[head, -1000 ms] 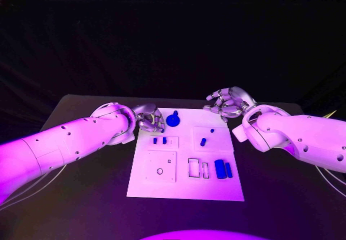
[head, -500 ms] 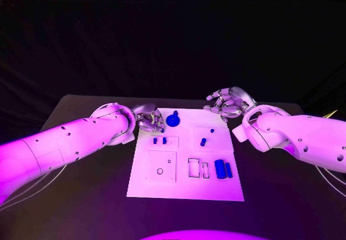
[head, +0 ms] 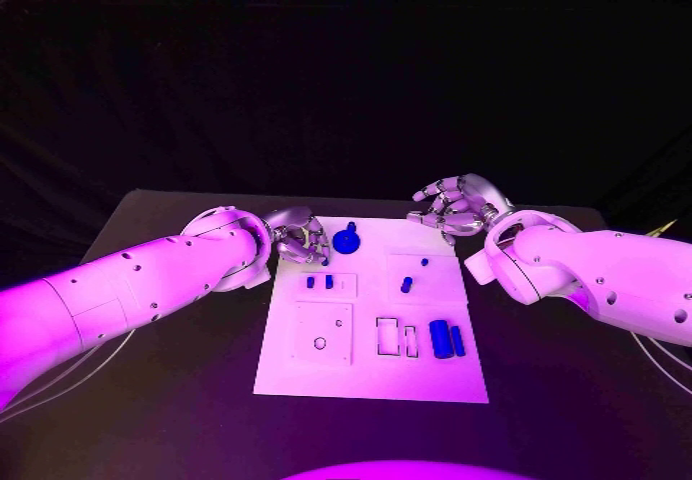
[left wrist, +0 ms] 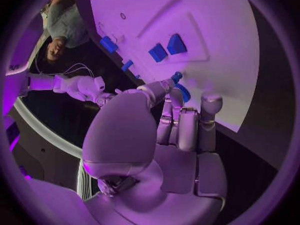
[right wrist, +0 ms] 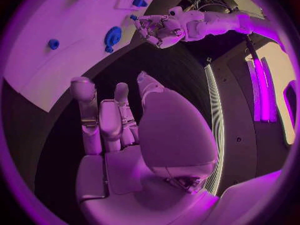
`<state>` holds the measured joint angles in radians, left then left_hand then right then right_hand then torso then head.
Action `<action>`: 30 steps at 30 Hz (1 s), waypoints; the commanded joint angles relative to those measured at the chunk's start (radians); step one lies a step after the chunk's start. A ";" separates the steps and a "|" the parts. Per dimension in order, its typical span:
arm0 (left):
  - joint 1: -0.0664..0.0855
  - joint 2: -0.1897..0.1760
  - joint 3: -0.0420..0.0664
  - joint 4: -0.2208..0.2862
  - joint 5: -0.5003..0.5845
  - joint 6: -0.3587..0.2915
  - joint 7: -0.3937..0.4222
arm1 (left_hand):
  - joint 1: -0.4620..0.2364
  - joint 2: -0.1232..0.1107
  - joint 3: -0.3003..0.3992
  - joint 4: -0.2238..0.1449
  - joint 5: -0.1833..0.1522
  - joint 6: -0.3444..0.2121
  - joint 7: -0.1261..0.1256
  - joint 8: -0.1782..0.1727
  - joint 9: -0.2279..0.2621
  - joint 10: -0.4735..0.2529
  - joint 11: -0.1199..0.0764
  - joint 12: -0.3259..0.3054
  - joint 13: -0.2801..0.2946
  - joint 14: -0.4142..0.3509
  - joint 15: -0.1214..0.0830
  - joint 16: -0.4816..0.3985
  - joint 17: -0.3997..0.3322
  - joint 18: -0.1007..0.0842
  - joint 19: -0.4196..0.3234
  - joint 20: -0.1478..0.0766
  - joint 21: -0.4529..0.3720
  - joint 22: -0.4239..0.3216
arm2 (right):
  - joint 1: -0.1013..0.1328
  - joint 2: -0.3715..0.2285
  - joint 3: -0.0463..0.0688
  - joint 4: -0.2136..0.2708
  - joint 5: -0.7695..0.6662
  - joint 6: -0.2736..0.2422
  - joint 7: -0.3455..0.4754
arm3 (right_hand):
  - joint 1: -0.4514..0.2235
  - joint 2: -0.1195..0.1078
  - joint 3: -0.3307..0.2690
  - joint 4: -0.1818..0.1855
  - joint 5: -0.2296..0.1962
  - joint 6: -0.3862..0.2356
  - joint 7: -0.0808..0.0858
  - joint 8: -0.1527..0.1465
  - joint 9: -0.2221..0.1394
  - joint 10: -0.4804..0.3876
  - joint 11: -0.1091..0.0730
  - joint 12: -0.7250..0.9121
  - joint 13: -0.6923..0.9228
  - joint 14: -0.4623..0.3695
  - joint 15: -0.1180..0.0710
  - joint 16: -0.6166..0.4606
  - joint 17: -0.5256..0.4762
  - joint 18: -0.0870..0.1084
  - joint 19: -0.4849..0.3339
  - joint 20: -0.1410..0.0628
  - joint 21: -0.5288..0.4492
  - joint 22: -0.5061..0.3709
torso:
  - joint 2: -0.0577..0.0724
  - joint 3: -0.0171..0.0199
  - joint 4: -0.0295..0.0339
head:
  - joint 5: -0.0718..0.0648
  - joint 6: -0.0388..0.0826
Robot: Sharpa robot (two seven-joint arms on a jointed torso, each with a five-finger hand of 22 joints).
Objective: Assemble the parts on the task board
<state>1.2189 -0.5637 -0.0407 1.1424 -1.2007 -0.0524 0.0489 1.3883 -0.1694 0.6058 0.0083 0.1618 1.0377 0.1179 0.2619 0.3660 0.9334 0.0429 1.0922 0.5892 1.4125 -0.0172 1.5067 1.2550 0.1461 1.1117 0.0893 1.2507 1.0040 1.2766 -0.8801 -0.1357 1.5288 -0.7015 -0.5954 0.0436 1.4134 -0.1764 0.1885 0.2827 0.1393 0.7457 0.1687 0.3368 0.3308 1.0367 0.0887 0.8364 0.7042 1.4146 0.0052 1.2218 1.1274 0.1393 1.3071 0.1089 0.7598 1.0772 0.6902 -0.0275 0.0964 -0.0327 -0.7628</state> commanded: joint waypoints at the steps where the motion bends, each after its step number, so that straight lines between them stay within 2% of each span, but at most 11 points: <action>1: 0.000 0.001 0.000 0.001 0.004 0.002 0.003 | -0.014 0.010 0.027 -0.008 -0.011 -0.016 -0.001 0.013 0.010 0.006 -0.008 0.012 0.004 0.014 -0.003 0.022 0.013 -0.015 0.011 -0.002 0.017 0.015 | -0.001 0.001 0.000 0.000 -0.001 0.003 0.002 | -0.020 -0.003 0.053 -0.002 0.002 0.006 0.001 0.016 -0.005 -0.035 -0.006 -0.007 -0.006 0.000 -0.002 -0.010 -0.001 0.006 0.001 -0.005 -0.009 -0.005 | 0.001 0.0003 0.0001 | 0.000 0.000; 8: 0.000 -0.005 0.001 0.006 0.020 -0.005 0.008 | -0.013 0.001 0.028 -0.013 -0.010 -0.033 0.002 0.003 0.006 -0.001 -0.005 0.013 0.004 0.018 -0.001 0.023 0.021 -0.015 0.013 -0.001 0.019 0.018 | -0.001 0.001 0.000 -0.001 -0.001 0.005 0.002 | -0.020 -0.003 0.053 -0.002 0.002 0.006 0.001 0.016 -0.005 -0.035 -0.006 -0.007 -0.006 0.000 -0.002 -0.010 -0.001 0.006 0.001 -0.005 -0.009 -0.005 | 0.001 0.0004 -0.0004 | 0.000 0.001; 12: 0.000 -0.018 0.001 0.022 0.052 -0.018 0.022 | -0.035 -0.019 0.016 -0.001 -0.008 -0.068 0.010 -0.023 -0.005 -0.018 0.003 0.011 -0.008 0.018 0.007 0.024 0.024 -0.015 0.009 0.004 0.015 0.015 | -0.001 0.000 0.000 -0.003 -0.001 0.005 0.002 | -0.020 -0.003 0.053 -0.002 0.002 0.006 0.001 0.016 -0.005 -0.035 -0.006 -0.007 -0.006 0.000 -0.002 -0.010 -0.001 0.006 0.001 -0.005 -0.009 -0.005 | 0.001 0.0004 -0.0014 | 0.000 0.002; 13: 0.000 -0.024 0.002 0.029 0.078 -0.023 0.028 | -0.050 -0.032 0.008 0.010 -0.007 -0.105 0.019 -0.051 -0.016 -0.030 0.009 0.009 -0.015 0.018 0.013 0.025 0.025 -0.015 0.007 0.009 0.011 0.012 | -0.001 0.000 0.000 -0.004 -0.001 0.005 0.001 | -0.020 -0.004 0.054 -0.002 0.002 0.005 0.001 0.017 -0.006 -0.035 -0.006 -0.007 -0.007 -0.001 -0.002 -0.012 -0.003 0.007 0.001 -0.005 -0.012 -0.007 | 0.001 0.0003 -0.0015 | -0.001 0.002; 19: 0.000 -0.063 0.018 0.060 0.282 -0.057 0.068 | -0.073 -0.049 -0.010 0.035 -0.005 -0.149 0.032 -0.088 -0.033 -0.059 0.021 -0.005 -0.021 -0.003 0.024 0.020 -0.006 -0.007 -0.025 0.020 -0.016 -0.026 | -0.001 -0.004 0.000 -0.010 -0.021 0.031 -0.010 | -0.004 -0.008 0.070 -0.010 0.002 0.007 0.001 0.023 -0.008 -0.057 -0.006 -0.036 -0.032 0.000 -0.002 -0.014 0.000 0.006 0.005 -0.005 -0.019 -0.013 | -0.001 0.0009 0.0004 | -0.004 0.002; 22: 0.001 -0.091 0.027 0.079 0.382 -0.077 0.096 | -0.058 -0.046 0.001 0.046 -0.005 -0.146 0.048 -0.088 -0.035 -0.126 0.049 -0.113 -0.089 -0.164 0.049 -0.049 -0.249 0.036 -0.209 0.043 -0.171 -0.233 | -0.001 -0.007 0.000 -0.019 -0.070 0.077 -0.025 | 0.018 -0.013 0.115 -0.016 0.001 0.034 0.001 0.031 -0.014 -0.062 -0.009 -0.120 -0.105 0.018 -0.003 0.014 0.035 -0.003 0.033 -0.008 0.030 0.016 | -0.002 0.0010 0.0007 | -0.006 0.003; 24: 0.002 -0.112 0.032 0.094 0.454 -0.087 0.121 | -0.046 -0.038 0.005 0.046 -0.005 -0.138 0.051 -0.078 -0.033 -0.130 0.050 -0.156 -0.122 -0.233 0.052 -0.090 -0.351 0.038 -0.220 0.047 -0.199 -0.250 | -0.001 -0.010 0.000 -0.029 -0.129 0.118 -0.038 | 0.032 -0.033 0.169 -0.022 0.001 0.056 0.006 0.025 -0.025 -0.055 -0.005 -0.234 -0.197 0.034 -0.001 0.038 0.064 -0.010 0.056 -0.010 0.081 0.049 | -0.002 0.0001 0.0009 | -0.008 0.006; 25: 0.002 -0.117 0.033 0.097 0.469 -0.089 0.126 | -0.041 -0.032 0.011 0.046 -0.005 -0.137 0.053 -0.075 -0.032 -0.139 0.055 -0.183 -0.141 -0.300 0.055 -0.132 -0.447 0.038 -0.229 0.048 -0.216 -0.260 | -0.001 -0.010 0.000 -0.031 -0.144 0.128 -0.040 | 0.039 -0.034 0.184 -0.027 0.002 0.064 0.004 0.025 -0.026 -0.055 -0.003 -0.258 -0.216 0.038 -0.004 0.046 0.072 -0.014 0.061 -0.008 0.098 0.060 | -0.002 0.0000 0.0009 | -0.009 0.007; 26: 0.002 -0.130 0.034 0.107 0.515 -0.092 0.143 | -0.031 -0.023 0.015 0.044 -0.004 -0.138 0.057 -0.068 -0.030 -0.153 0.064 -0.245 -0.187 -0.409 0.060 -0.223 -0.613 0.038 -0.240 0.052 -0.253 -0.282 | -0.001 -0.012 0.000 -0.037 -0.191 0.154 -0.047 | 0.052 -0.042 0.225 -0.038 0.001 0.085 0.003 0.025 -0.031 -0.040 -0.001 -0.328 -0.269 0.040 -0.001 0.042 0.063 -0.017 0.071 -0.010 0.125 0.079 | -0.002 -0.0003 0.0014 | -0.011 0.008; 27: 0.003 -0.146 0.036 0.117 0.574 -0.092 0.163 | -0.015 -0.015 0.014 0.031 -0.005 -0.141 0.060 -0.060 -0.030 -0.140 0.070 -0.304 -0.235 -0.440 0.066 -0.293 -0.684 0.038 -0.242 0.055 -0.285 -0.303 | -0.001 -0.014 0.000 -0.043 -0.254 0.184 -0.055 | 0.054 -0.055 0.263 -0.051 0.001 0.109 0.000 0.023 -0.036 -0.016 -0.003 -0.395 -0.319 0.047 -0.002 0.057 0.077 -0.023 0.082 -0.010 0.164 0.106 | -0.003 -0.0005 0.0013 | -0.012 0.009; 30: 0.003 -0.172 0.037 0.135 0.684 -0.079 0.192 | 0.001 0.004 0.017 0.020 -0.003 -0.139 0.065 -0.054 -0.031 -0.135 0.076 -0.347 -0.272 -0.450 0.067 -0.340 -0.706 0.038 -0.248 0.056 -0.302 -0.314 | -0.001 -0.017 0.000 -0.053 -0.378 0.232 -0.068 | 0.052 -0.068 0.317 -0.079 0.000 0.142 -0.004 0.017 -0.043 0.029 -0.003 -0.486 -0.385 0.058 -0.004 0.079 0.098 -0.031 0.095 -0.011 0.215 0.142 | -0.001 -0.0011 -0.0009 | -0.017 0.013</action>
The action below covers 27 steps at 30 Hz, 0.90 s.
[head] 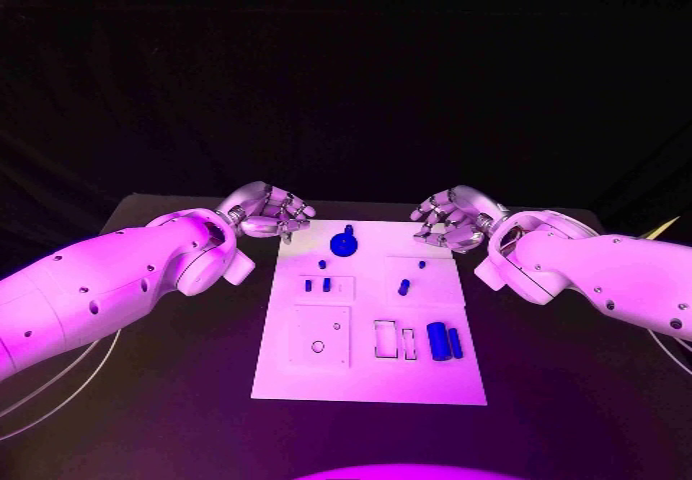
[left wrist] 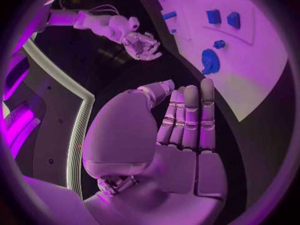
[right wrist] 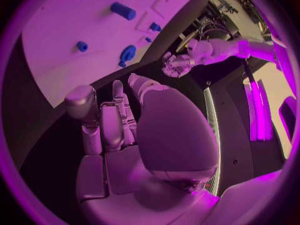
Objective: Assemble the parts on the task board
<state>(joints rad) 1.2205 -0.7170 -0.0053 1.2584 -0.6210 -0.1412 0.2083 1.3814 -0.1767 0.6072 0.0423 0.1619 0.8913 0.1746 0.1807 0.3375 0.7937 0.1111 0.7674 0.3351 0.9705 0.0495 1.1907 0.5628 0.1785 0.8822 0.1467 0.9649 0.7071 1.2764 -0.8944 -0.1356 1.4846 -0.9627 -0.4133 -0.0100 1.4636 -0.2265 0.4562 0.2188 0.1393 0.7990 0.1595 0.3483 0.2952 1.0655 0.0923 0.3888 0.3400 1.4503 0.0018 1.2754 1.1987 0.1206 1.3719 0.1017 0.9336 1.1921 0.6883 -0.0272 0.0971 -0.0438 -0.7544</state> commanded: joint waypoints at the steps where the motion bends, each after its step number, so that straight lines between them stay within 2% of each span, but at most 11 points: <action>1: 0.001 -0.030 0.002 0.026 0.147 0.015 0.042 | 0.010 0.016 0.015 -0.016 -0.003 0.007 0.010 0.028 -0.004 0.010 0.008 -0.027 -0.023 -0.008 0.000 -0.030 -0.017 0.006 -0.019 -0.001 -0.018 -0.017 | 0.000 -0.004 0.000 -0.011 -0.170 0.065 -0.020 | -0.003 -0.020 0.070 -0.027 0.000 0.098 0.001 0.000 -0.011 0.011 -0.008 -0.071 -0.043 0.027 -0.002 0.034 0.035 -0.015 0.034 -0.004 0.060 0.040 | 0.001 -0.0020 -0.0022 | -0.008 0.007; 4: 0.001 -0.056 0.003 0.043 0.255 0.037 0.063 | 0.007 0.020 0.008 -0.015 -0.004 0.004 0.013 0.027 -0.006 0.017 0.009 -0.035 -0.032 -0.008 0.002 -0.040 -0.022 0.005 -0.022 0.000 -0.022 -0.019 | 0.000 -0.006 0.000 -0.015 -0.316 0.097 -0.040 | -0.018 -0.029 0.105 -0.050 -0.001 0.124 -0.005 -0.004 -0.014 0.040 -0.010 -0.128 -0.086 0.033 -0.003 0.045 0.044 -0.019 0.041 -0.006 0.090 0.063 | 0.002 -0.0034 -0.0021 | -0.017 0.009; 7: 0.000 -0.080 0.003 0.060 0.348 0.058 0.081 | -0.009 0.023 -0.008 -0.003 -0.006 -0.001 0.015 0.026 -0.008 0.024 0.012 -0.044 -0.044 -0.009 0.006 -0.051 -0.026 0.005 -0.026 0.005 -0.036 -0.028 | -0.001 -0.007 0.000 -0.015 -0.444 0.114 -0.066 | -0.036 -0.038 0.121 -0.065 -0.002 0.139 -0.009 -0.009 -0.015 0.060 -0.011 -0.168 -0.115 0.036 -0.003 0.049 0.047 -0.021 0.042 -0.008 0.104 0.075 | 0.002 -0.0039 -0.0011 | -0.035 0.011; 8: -0.001 -0.086 0.003 0.065 0.369 0.063 0.086 | -0.014 0.022 -0.012 0.000 -0.006 -0.004 0.016 0.025 -0.009 0.024 0.013 -0.047 -0.046 -0.009 0.007 -0.052 -0.027 0.005 -0.026 0.006 -0.040 -0.031 | -0.001 -0.006 0.000 -0.015 -0.473 0.117 -0.073 | -0.039 -0.040 0.123 -0.066 -0.002 0.140 -0.009 -0.010 -0.016 0.062 -0.011 -0.173 -0.118 0.035 -0.002 0.048 0.045 -0.021 0.042 -0.008 0.104 0.076 | 0.002 -0.0028 -0.0003 | -0.042 0.012; 13: -0.003 -0.119 0.003 0.092 0.449 0.076 0.104 | -0.035 0.013 -0.043 0.024 -0.005 -0.023 0.021 0.019 -0.016 0.017 0.020 -0.065 -0.066 -0.031 0.016 -0.082 -0.037 0.005 -0.031 0.015 -0.093 -0.065 | -0.005 0.000 -0.001 -0.011 -0.603 0.134 -0.107 | -0.063 -0.054 0.128 -0.072 -0.002 0.146 -0.008 -0.019 -0.018 0.056 -0.005 -0.216 -0.146 0.033 0.002 0.043 0.037 -0.020 0.038 -0.006 0.098 0.076 | 0.002 -0.0036 -0.0010 | -0.059 0.015; 17: -0.005 -0.136 0.002 0.109 0.467 0.061 0.106 | -0.025 0.020 -0.043 0.022 -0.004 -0.031 0.025 0.016 -0.019 0.018 0.022 -0.067 -0.070 -0.032 0.017 -0.088 -0.039 0.006 -0.026 0.016 -0.103 -0.073 | -0.014 0.007 -0.002 -0.006 -0.664 0.149 -0.123 | -0.061 -0.049 0.140 -0.084 -0.002 0.163 -0.015 -0.017 -0.017 0.061 -0.008 -0.234 -0.159 0.031 0.002 0.040 0.033 -0.019 0.035 -0.006 0.096 0.076 | 0.002 -0.0045 0.0005 | -0.065 0.015; 20: -0.006 -0.144 0.002 0.119 0.472 0.053 0.111 | -0.024 0.020 -0.043 0.022 -0.004 -0.032 0.026 0.016 -0.020 0.018 0.022 -0.068 -0.071 -0.033 0.017 -0.088 -0.039 0.006 -0.026 0.016 -0.104 -0.073 | -0.019 0.014 -0.003 -0.007 -0.690 0.155 -0.134 | -0.063 -0.050 0.141 -0.086 -0.002 0.164 -0.016 -0.019 -0.018 0.061 -0.009 -0.239 -0.163 0.031 0.002 0.040 0.033 -0.019 0.034 -0.007 0.097 0.077 | 0.003 -0.0033 0.0015 | -0.068 0.014; 27: -0.007 -0.156 0.002 0.137 0.477 0.036 0.116 | -0.023 0.024 -0.044 0.024 -0.004 -0.032 0.027 0.016 -0.020 0.019 0.024 -0.068 -0.072 -0.033 0.018 -0.090 -0.040 0.005 -0.024 0.017 -0.107 -0.076 | -0.034 0.031 -0.003 -0.015 -0.725 0.174 -0.155 | -0.070 -0.050 0.148 -0.092 -0.002 0.167 -0.016 -0.025 -0.020 0.065 -0.008 -0.255 -0.176 0.040 0.003 0.056 0.051 -0.025 0.045 -0.007 0.128 0.096 | 0.004 -0.0021 0.0008 | -0.067 0.010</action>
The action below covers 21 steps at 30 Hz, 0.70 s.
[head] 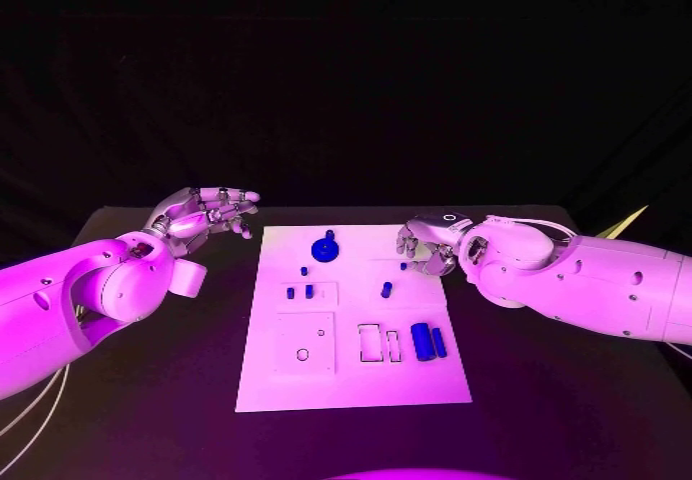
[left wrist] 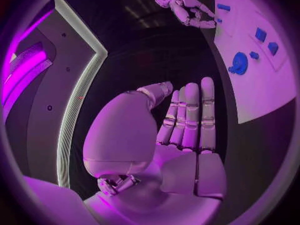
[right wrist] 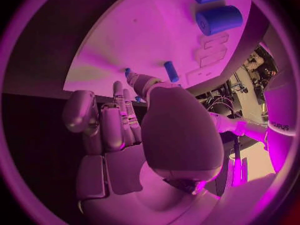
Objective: Assemble the parts on the task board
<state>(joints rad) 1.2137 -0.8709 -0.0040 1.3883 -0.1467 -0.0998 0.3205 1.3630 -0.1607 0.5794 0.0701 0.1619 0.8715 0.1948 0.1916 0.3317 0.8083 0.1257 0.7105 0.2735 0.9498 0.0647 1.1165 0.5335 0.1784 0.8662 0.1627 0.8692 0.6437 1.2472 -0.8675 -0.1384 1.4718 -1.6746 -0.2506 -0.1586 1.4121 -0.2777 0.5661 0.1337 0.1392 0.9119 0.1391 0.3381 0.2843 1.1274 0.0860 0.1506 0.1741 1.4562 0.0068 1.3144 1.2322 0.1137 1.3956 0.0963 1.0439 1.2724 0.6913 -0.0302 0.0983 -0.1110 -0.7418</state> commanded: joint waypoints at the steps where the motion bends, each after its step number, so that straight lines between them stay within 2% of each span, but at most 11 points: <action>1: 0.000 -0.003 0.001 0.008 0.003 -0.007 0.004 | -0.005 0.008 -0.016 -0.004 -0.004 -0.012 0.007 0.005 -0.014 0.004 0.009 -0.011 -0.011 -0.012 0.003 -0.016 -0.011 0.005 -0.008 0.001 -0.011 -0.012 | -0.007 0.005 -0.001 -0.003 -0.015 0.014 -0.008 | -0.020 0.002 0.039 -0.007 -0.002 0.056 0.005 -0.015 -0.009 0.005 -0.002 -0.018 -0.012 0.035 -0.002 0.018 0.018 -0.019 0.022 -0.002 0.020 0.017 | 0.001 0.0009 -0.0005 | 0.001 -0.003; 14: 0.000 -0.012 0.001 0.017 0.007 -0.017 0.005 | -0.006 0.010 -0.018 -0.001 -0.004 -0.013 0.008 0.005 -0.015 0.005 0.010 -0.011 -0.012 -0.011 0.003 -0.017 -0.012 0.005 -0.006 0.001 -0.015 -0.015 | -0.026 0.024 -0.001 -0.023 -0.023 0.019 -0.011 | -0.024 0.008 0.050 -0.017 -0.002 0.070 0.005 -0.017 -0.008 0.024 -0.001 -0.029 -0.024 0.045 -0.001 0.037 0.039 -0.026 0.037 -0.002 0.061 0.042 | 0.001 0.0026 -0.0009 | 0.005 -0.008; 21: 0.000 -0.013 0.001 0.019 0.009 -0.018 0.005 | -0.007 0.011 -0.019 0.000 -0.005 -0.014 0.008 0.005 -0.015 0.005 0.010 -0.011 -0.012 -0.011 0.004 -0.018 -0.012 0.005 -0.005 0.001 -0.016 -0.016 | -0.034 0.035 -0.001 -0.035 -0.022 0.007 -0.009 | -0.027 0.033 0.080 -0.034 -0.001 0.092 0.001 -0.015 -0.004 0.056 -0.006 -0.042 -0.039 0.055 -0.005 0.055 0.059 -0.033 0.052 -0.005 0.105 0.070 | 0.000 0.0025 -0.0019 | 0.007 -0.009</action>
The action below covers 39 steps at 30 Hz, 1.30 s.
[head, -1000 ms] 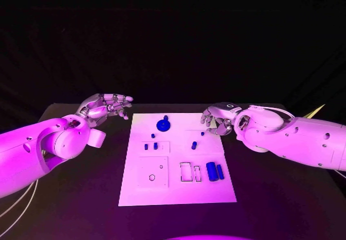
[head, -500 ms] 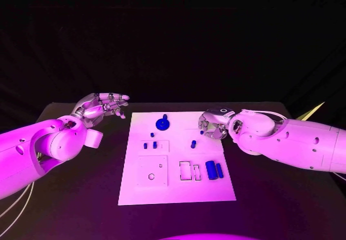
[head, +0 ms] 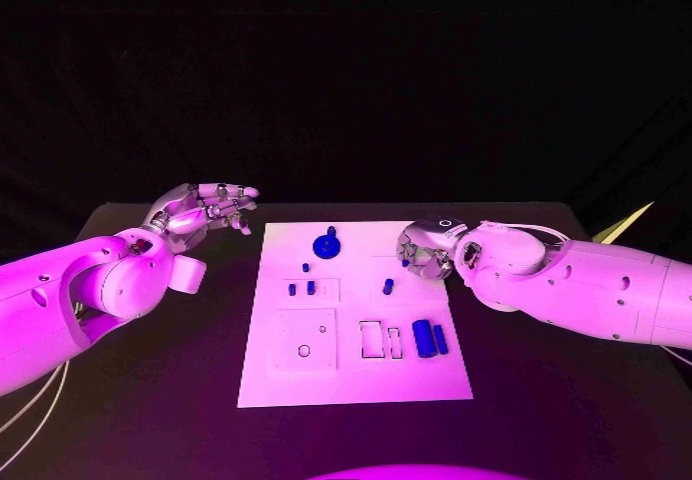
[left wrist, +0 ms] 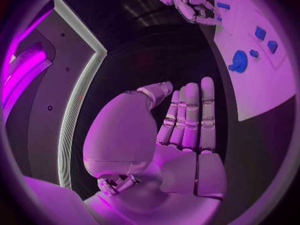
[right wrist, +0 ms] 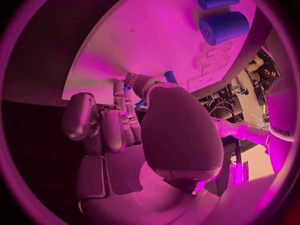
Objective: Assemble the parts on the task board
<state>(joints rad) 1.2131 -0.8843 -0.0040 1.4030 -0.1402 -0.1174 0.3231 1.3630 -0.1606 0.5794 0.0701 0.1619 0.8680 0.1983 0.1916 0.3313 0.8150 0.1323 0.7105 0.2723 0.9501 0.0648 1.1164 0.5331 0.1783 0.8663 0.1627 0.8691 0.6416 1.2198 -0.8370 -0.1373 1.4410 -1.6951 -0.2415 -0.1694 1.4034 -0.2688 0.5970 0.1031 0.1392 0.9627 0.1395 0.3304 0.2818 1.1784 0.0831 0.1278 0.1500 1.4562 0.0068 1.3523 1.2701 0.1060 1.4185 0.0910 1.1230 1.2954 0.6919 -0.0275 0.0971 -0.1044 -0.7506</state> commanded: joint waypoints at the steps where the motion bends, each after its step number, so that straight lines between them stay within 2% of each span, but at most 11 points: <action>1: 0.000 0.000 0.001 0.005 0.003 0.000 0.002 | -0.007 0.011 -0.019 0.000 -0.005 -0.010 0.005 0.005 -0.015 -0.001 0.003 -0.011 -0.011 -0.011 0.004 -0.018 -0.012 0.005 -0.005 0.001 -0.016 -0.014 | -0.007 0.006 -0.002 -0.005 -0.001 -0.003 0.002 | -0.020 0.027 0.052 -0.004 -0.001 0.044 0.000 -0.006 0.000 0.008 -0.003 -0.020 -0.016 0.056 -0.005 0.019 0.023 -0.026 0.031 0.000 0.031 0.050 | 0.000 -0.0001 -0.0010 | 0.001 0.000; 5: 0.000 -0.001 0.001 0.006 0.004 -0.001 0.001 | -0.007 0.011 -0.019 0.000 -0.005 -0.010 0.005 0.005 -0.015 -0.001 0.003 -0.011 -0.011 -0.011 0.004 -0.018 -0.012 0.005 -0.005 0.001 -0.016 -0.014 | -0.010 0.012 -0.002 -0.008 -0.001 -0.002 0.001 | -0.025 0.045 0.064 -0.015 -0.002 0.063 -0.006 0.002 0.007 0.034 -0.010 -0.024 -0.020 0.062 -0.010 0.033 0.039 -0.032 0.042 -0.005 0.067 0.072 | 0.000 -0.0002 -0.0011 | 0.001 -0.001; 10: 0.000 -0.003 0.001 0.008 0.005 -0.002 0.000 | -0.007 0.011 -0.019 0.000 -0.005 -0.010 0.005 0.005 -0.015 -0.001 0.003 -0.011 -0.011 -0.011 0.004 -0.018 -0.012 0.005 -0.005 0.001 -0.016 -0.014 | -0.015 0.021 -0.002 -0.014 -0.012 0.001 -0.015 | -0.031 0.080 0.074 -0.039 -0.002 0.086 -0.019 0.021 0.025 0.074 -0.023 -0.030 -0.024 0.067 -0.020 0.049 0.055 -0.041 0.056 -0.012 0.115 0.101 | -0.001 -0.0006 -0.0010 | -0.001 -0.002; 13: 0.000 -0.004 0.001 0.009 0.006 -0.002 -0.001 | -0.007 0.011 -0.019 0.000 -0.005 -0.010 0.005 0.005 -0.015 -0.001 0.003 -0.011 -0.011 -0.011 0.004 -0.018 -0.012 0.005 -0.005 0.001 -0.016 -0.014 | -0.018 0.026 -0.002 -0.016 -0.021 0.002 -0.029 | -0.035 0.087 0.078 -0.047 -0.002 0.090 -0.023 0.027 0.032 0.087 -0.027 -0.031 -0.024 0.066 -0.024 0.044 0.048 -0.042 0.059 -0.014 0.125 0.108 | 0.000 -0.0005 -0.0006 | -0.003 -0.004; 20: 0.001 -0.009 0.001 0.016 0.006 -0.004 -0.004 | -0.008 0.012 -0.020 0.001 -0.005 -0.011 0.005 0.005 -0.015 -0.001 0.004 -0.011 -0.012 -0.011 0.004 -0.018 -0.012 0.005 -0.004 0.002 -0.018 -0.015 | -0.021 0.034 -0.003 -0.017 -0.044 0.006 -0.058 | -0.041 0.089 0.084 -0.058 -0.001 0.094 -0.026 0.034 0.040 0.101 -0.031 -0.035 -0.026 0.064 -0.027 0.041 0.043 -0.047 0.065 -0.017 0.148 0.121 | 0.001 -0.0015 0.0004 | -0.007 -0.004; 22: 0.001 -0.010 0.001 0.018 0.006 -0.004 -0.004 | -0.008 0.012 -0.020 0.001 -0.005 -0.011 0.005 0.005 -0.015 -0.001 0.004 -0.011 -0.012 -0.011 0.004 -0.018 -0.012 0.005 -0.004 0.002 -0.018 -0.015 | -0.022 0.036 -0.003 -0.016 -0.051 0.003 -0.066 | -0.043 0.089 0.087 -0.063 -0.001 0.095 -0.027 0.036 0.044 0.106 -0.033 -0.037 -0.026 0.064 -0.029 0.040 0.042 -0.048 0.067 -0.018 0.155 0.126 | 0.001 -0.0010 0.0005 | -0.006 -0.007; 25: 0.001 -0.011 0.001 0.019 0.006 -0.005 -0.006 | -0.008 0.012 -0.020 0.001 -0.005 -0.011 0.005 0.005 -0.015 -0.001 0.004 -0.011 -0.012 -0.011 0.004 -0.018 -0.012 0.005 -0.004 0.002 -0.018 -0.015 | -0.023 0.038 -0.003 -0.015 -0.059 -0.005 -0.074 | -0.044 0.089 0.089 -0.066 -0.001 0.096 -0.027 0.037 0.045 0.109 -0.033 -0.037 -0.027 0.064 -0.029 0.040 0.041 -0.048 0.068 -0.018 0.156 0.127 | 0.002 -0.0005 0.0010 | -0.006 -0.006; 39: 0.001 -0.011 0.001 0.017 0.006 -0.007 -0.008 | -0.005 0.010 -0.022 0.000 -0.005 -0.014 0.005 0.004 -0.017 -0.002 0.004 -0.012 -0.013 -0.011 0.004 -0.020 -0.013 0.006 -0.002 0.002 -0.021 -0.018 | -0.026 0.027 -0.003 0.016 -0.090 -0.122 -0.094 | -0.055 0.086 0.100 -0.084 -0.001 0.103 -0.031 0.045 0.056 0.129 -0.038 -0.042 -0.027 0.063 -0.035 0.037 0.036 -0.054 0.076 -0.021 0.187 0.145 | 0.000 -0.0001 -0.0004 | -0.005 -0.003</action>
<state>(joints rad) 1.2132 -0.8968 -0.0040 1.4187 -0.1353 -0.1241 0.3146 1.3630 -0.1606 0.5793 0.0701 0.1619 0.8679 0.1983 0.1915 0.3255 0.8150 0.1323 0.7105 0.2688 0.9499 0.0648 1.1164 0.5328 0.1783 0.8665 0.1627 0.8688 0.6309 1.1931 -0.8110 -0.1416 1.4492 -1.7804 -0.3523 -0.2632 1.3647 -0.2301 0.6609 0.0377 0.1385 1.0438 0.1066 0.3443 0.3124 1.2709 0.0716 0.0966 0.1312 1.4615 -0.0199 1.3828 1.2912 0.0878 1.4563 0.0745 1.2838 1.2955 0.6925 -0.0272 0.0970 -0.1089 -0.7552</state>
